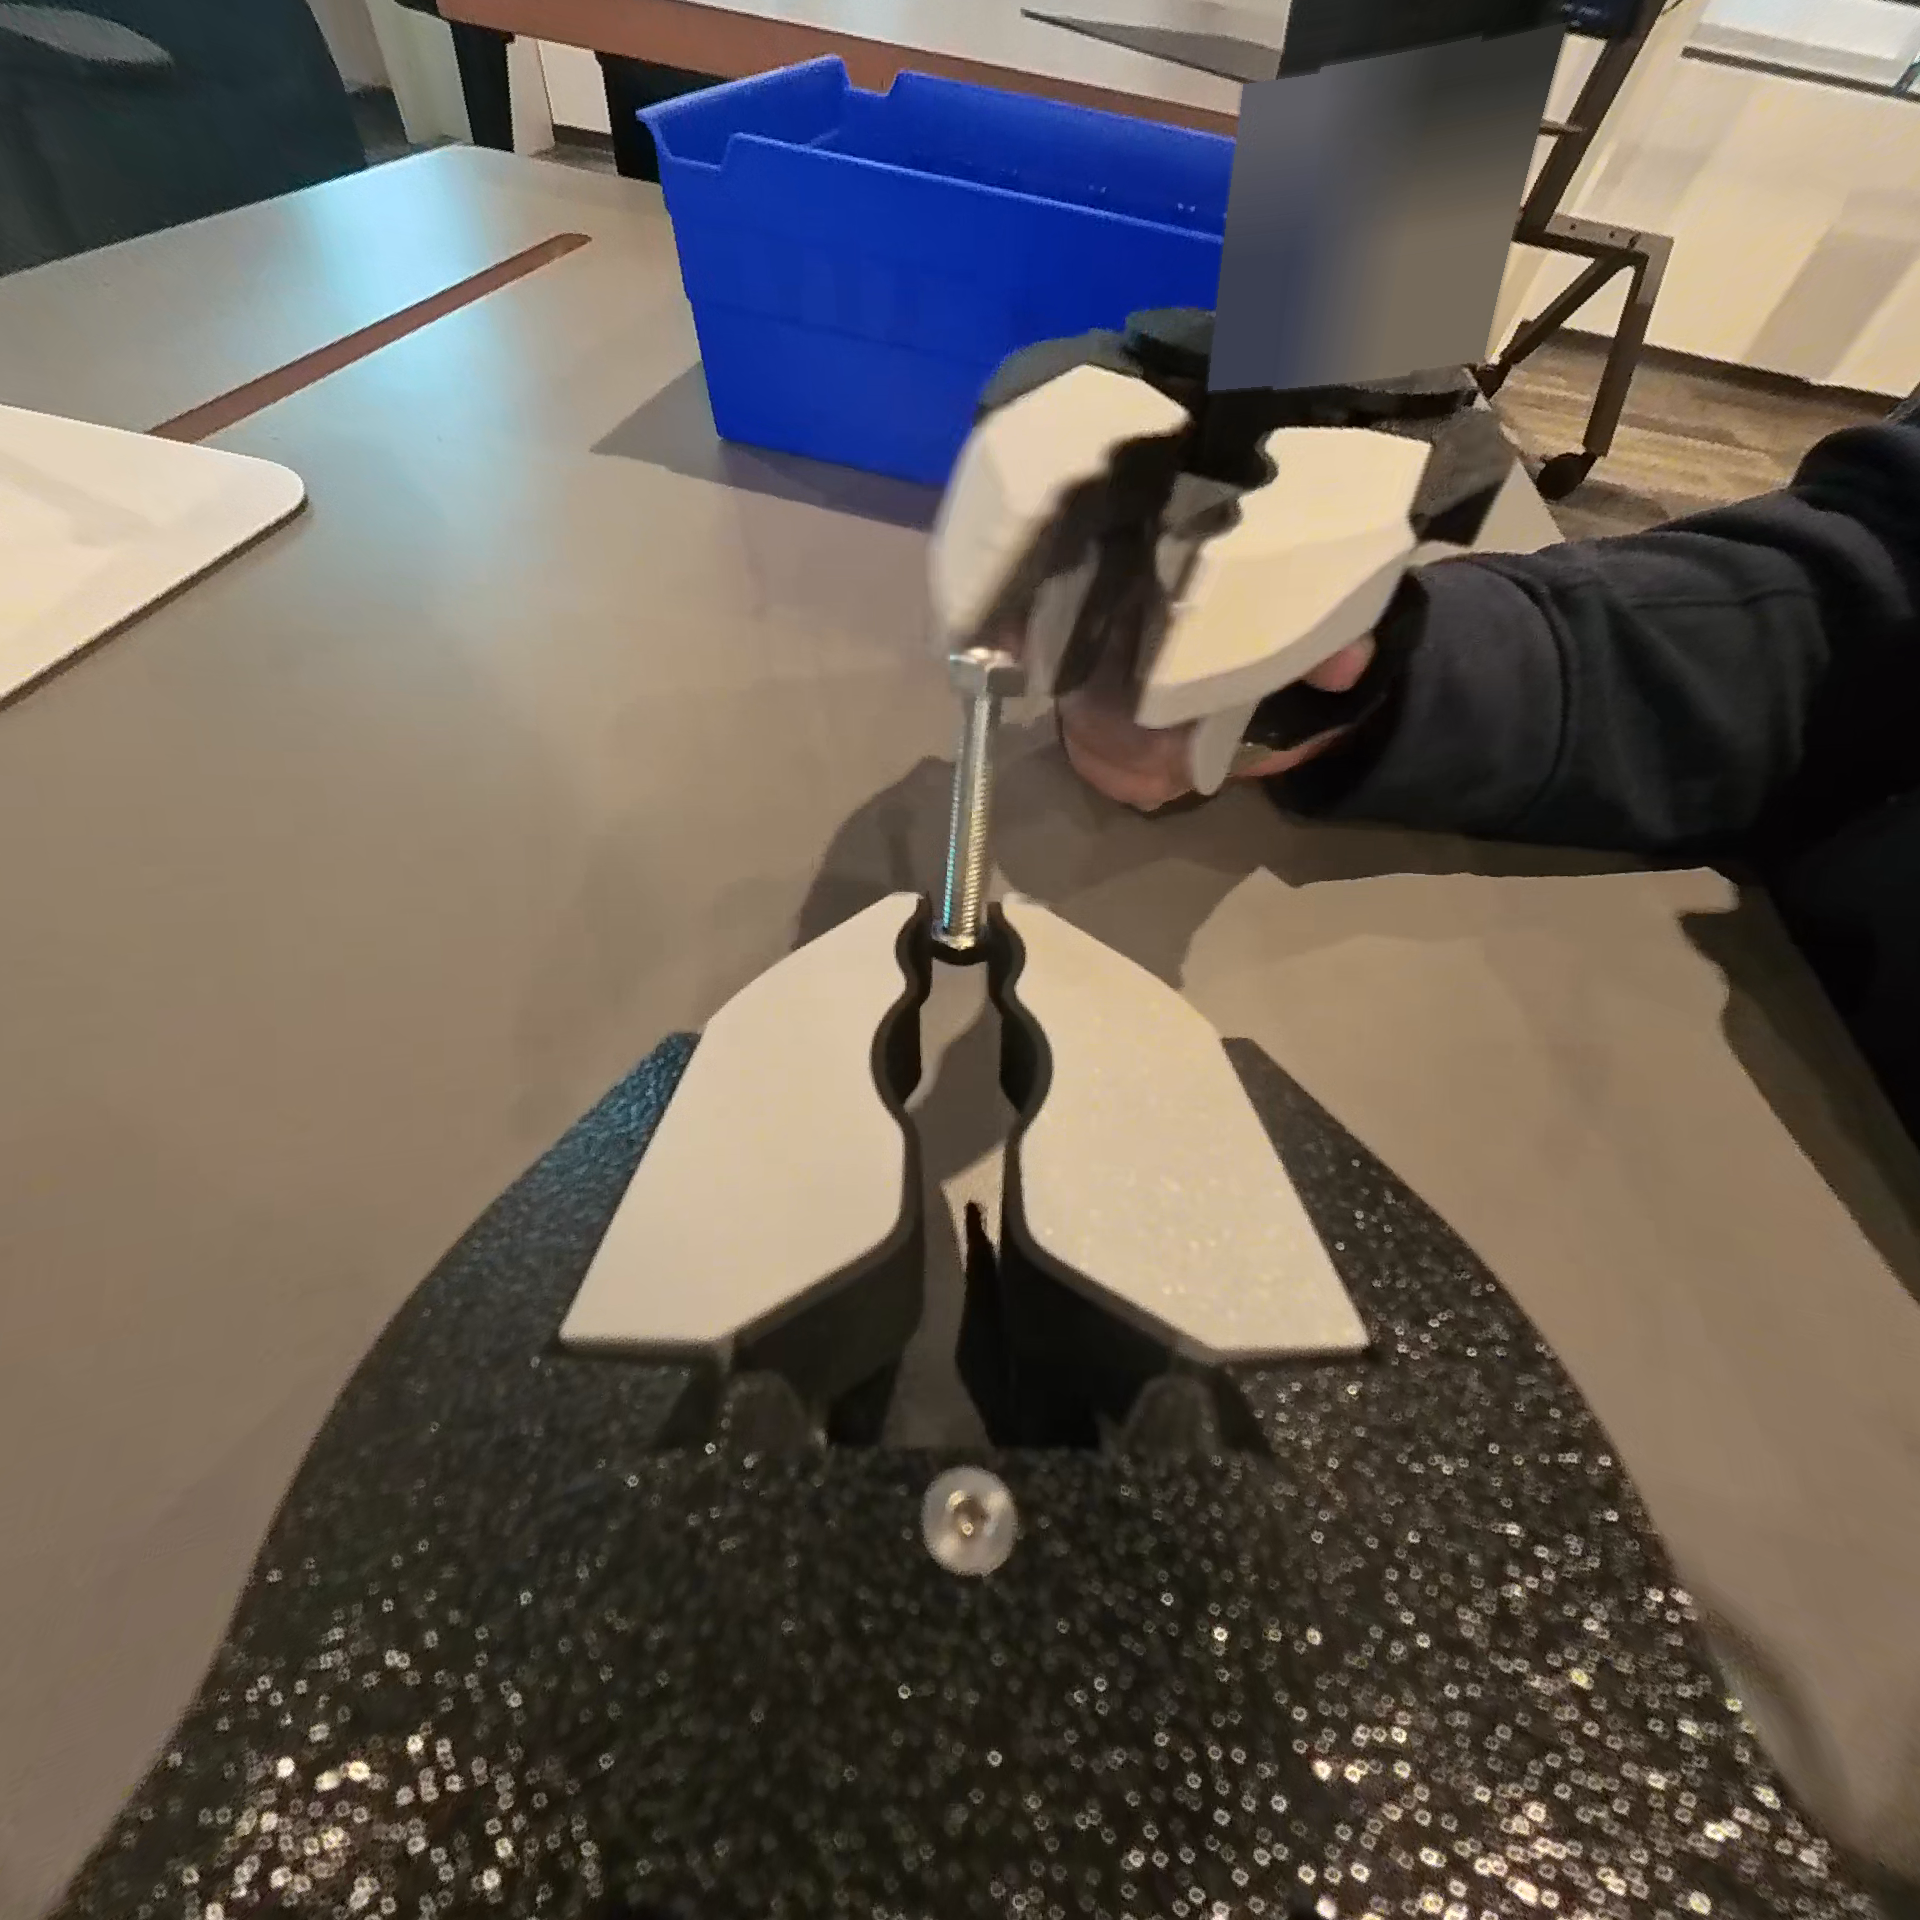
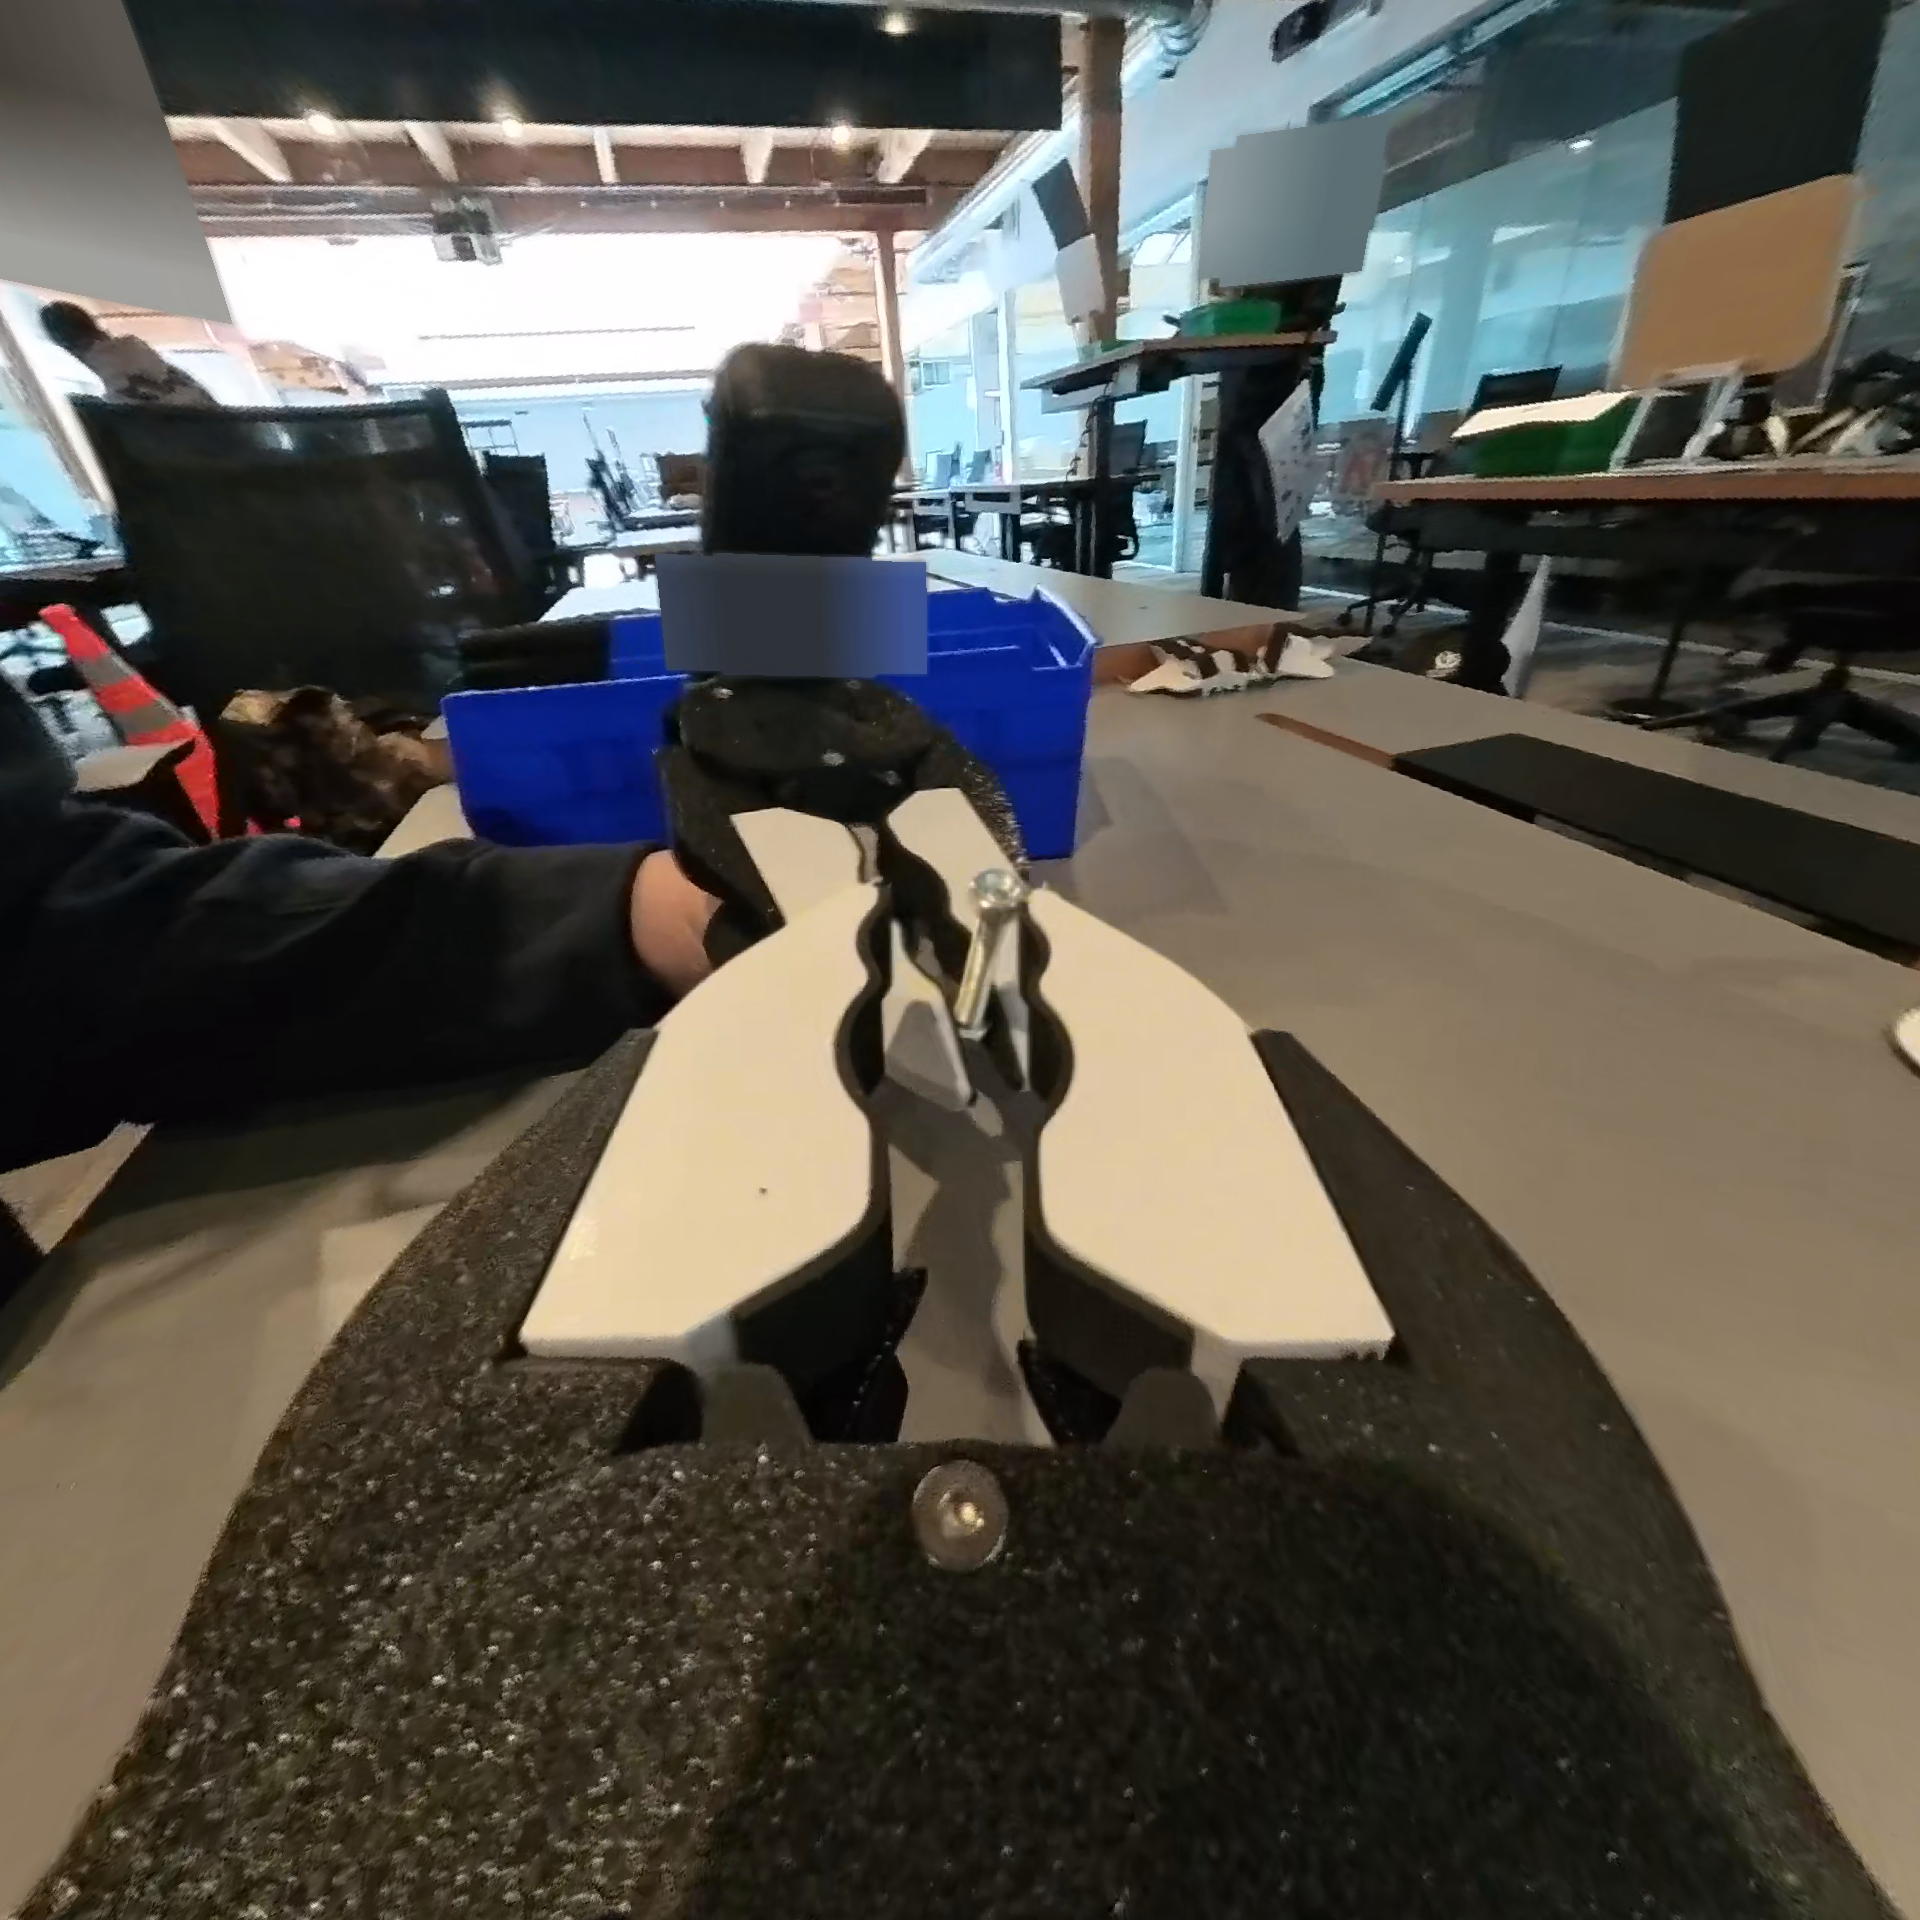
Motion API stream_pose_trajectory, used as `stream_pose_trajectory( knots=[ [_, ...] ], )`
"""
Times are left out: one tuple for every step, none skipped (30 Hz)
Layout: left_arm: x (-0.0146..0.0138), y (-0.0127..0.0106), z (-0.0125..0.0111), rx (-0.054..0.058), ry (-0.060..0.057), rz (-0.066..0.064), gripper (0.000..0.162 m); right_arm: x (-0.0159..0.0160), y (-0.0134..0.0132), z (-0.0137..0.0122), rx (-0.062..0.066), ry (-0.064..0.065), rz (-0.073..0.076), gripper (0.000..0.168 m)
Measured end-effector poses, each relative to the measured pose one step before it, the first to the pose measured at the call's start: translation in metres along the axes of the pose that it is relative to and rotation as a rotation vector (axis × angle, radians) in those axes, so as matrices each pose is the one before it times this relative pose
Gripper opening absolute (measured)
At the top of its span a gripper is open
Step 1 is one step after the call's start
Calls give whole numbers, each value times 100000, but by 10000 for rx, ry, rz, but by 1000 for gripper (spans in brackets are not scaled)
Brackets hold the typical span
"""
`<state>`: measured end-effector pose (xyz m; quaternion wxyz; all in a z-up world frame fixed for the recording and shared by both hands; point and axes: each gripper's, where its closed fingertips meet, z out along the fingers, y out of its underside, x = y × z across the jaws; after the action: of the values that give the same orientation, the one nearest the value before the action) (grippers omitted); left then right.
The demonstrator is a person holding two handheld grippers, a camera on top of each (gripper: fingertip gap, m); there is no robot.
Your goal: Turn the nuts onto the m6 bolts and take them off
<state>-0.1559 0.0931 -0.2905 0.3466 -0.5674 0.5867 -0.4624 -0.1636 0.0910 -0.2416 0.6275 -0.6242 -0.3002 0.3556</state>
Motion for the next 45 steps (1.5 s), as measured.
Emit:
stream_pose_trajectory(
  knots=[
    [-14,-66,-57,58,5,-23,10,-515,-68,-131,59,-347,-23,14],
    [-25,-58,-50,54,8,-34,10,-565,-73,-174,62,-417,51,10],
    [-5,-43,-42,38,18,-31,10,-13,-89,-132,69,-44,121,11],
    [1,-14,-6,12,14,-15,10,391,-140,-105,116,256,70,16],
    [7,16,8,-17,1,3,10,326,-94,-46,77,207,23,20],
    [22,42,31,-35,4,21,10,387,0,52,-1,257,25,23],
    [31,44,49,-41,1,27,10,398,100,142,-84,267,1,25],
    [7,42,31,-36,-8,20,10,217,147,197,-114,149,-41,27],
    [-1,24,22,-18,-9,7,10,-76,123,188,-102,-44,-72,28],
    [-9,-15,-17,9,-4,-3,10,-157,105,119,-86,-104,-51,28],
    [-3,-37,-29,33,2,-10,9,-217,51,9,-42,-135,-33,26],
    [-9,-49,-42,46,7,-18,10,-437,-74,-170,63,-281,-2,19],
    [-14,-55,-49,43,3,-28,10,-544,-136,-289,110,-358,38,12],
    [1,-21,-29,23,20,-29,10,-301,-157,-265,129,-189,51,11],
    [10,-4,-7,5,10,-7,10,286,-166,-161,141,201,51,13],
    [3,29,25,-24,3,7,10,507,-106,-38,85,327,31,18],
    [17,47,34,-42,3,12,10,441,34,95,-27,261,34,24],
    [20,43,37,-39,2,19,10,449,121,204,-100,267,24,29],
    [3,32,27,-26,-6,17,10,302,125,249,-104,201,-32,34],
    [3,4,9,-4,-9,6,10,-53,122,217,-99,-32,-82,35],
    [-8,-19,-24,14,-1,-10,10,-295,131,123,-108,-180,-77,35],
    [-22,-23,-25,26,-2,-20,9,-337,21,-21,-7,-189,-65,32],
    [-8,-37,-32,32,4,-14,10,-659,-90,-187,81,-391,-36,22],
    [-4,-32,-27,26,9,-10,10,-786,-99,-258,86,-503,23,13],
    [13,-3,-8,5,12,-8,10,-476,-80,-191,66,-310,79,10],
    [2,23,18,-18,7,3,10,309,-84,-100,66,202,94,14],
    [10,38,36,-37,3,7,10,692,-107,-19,85,456,44,22],
    [15,42,36,-39,2,12,10,621,-33,76,20,377,1,29],
    [13,32,27,-26,1,17,10,442,49,164,-41,255,-22,32],
    [6,9,7,-8,-4,11,10,231,114,221,-91,131,-31,33],
    [-3,-5,-12,9,-4,-1,10,-46,197,248,-157,-43,-38,33],
    [-19,-19,-25,23,-3,-13,10,-333,238,177,-197,-223,-59,33],
    [5,-36,-32,32,17,-8,9,-505,144,27,-113,-300,-51,25],
    [41,-48,-30,35,33,2,10,-539,-38,-185,43,-310,-2,18],
    [-52,-25,-29,26,-19,-38,10,-901,-178,-331,149,-584,-59,2],
    [-9,1,-12,5,22,-29,10,-399,-241,-280,205,-239,9,2],
    [9,4,5,-5,7,-2,10,529,-217,-195,178,387,46,6],
    [7,30,28,-24,-4,16,10,516,-141,-67,111,337,-17,13],
    [22,44,30,-37,1,16,10,388,14,59,-20,213,-8,17],
    [1,37,29,-33,-2,11,10,465,166,199,-125,265,35,22],
    [0,14,11,-15,-8,10,10,424,237,284,-190,256,28,27],
    [-2,-5,-4,7,-2,0,10,204,247,297,-208,110,0,30],
    [-9,-26,-28,22,-3,-11,10,-133,228,195,-182,-98,-26,29],
    [-14,-44,-35,41,-1,-11,10,-380,58,-14,-44,-237,-55,23],
    [9,-69,-53,60,14,-9,9,-545,-127,-240,115,-308,-59,13]
  ],
)
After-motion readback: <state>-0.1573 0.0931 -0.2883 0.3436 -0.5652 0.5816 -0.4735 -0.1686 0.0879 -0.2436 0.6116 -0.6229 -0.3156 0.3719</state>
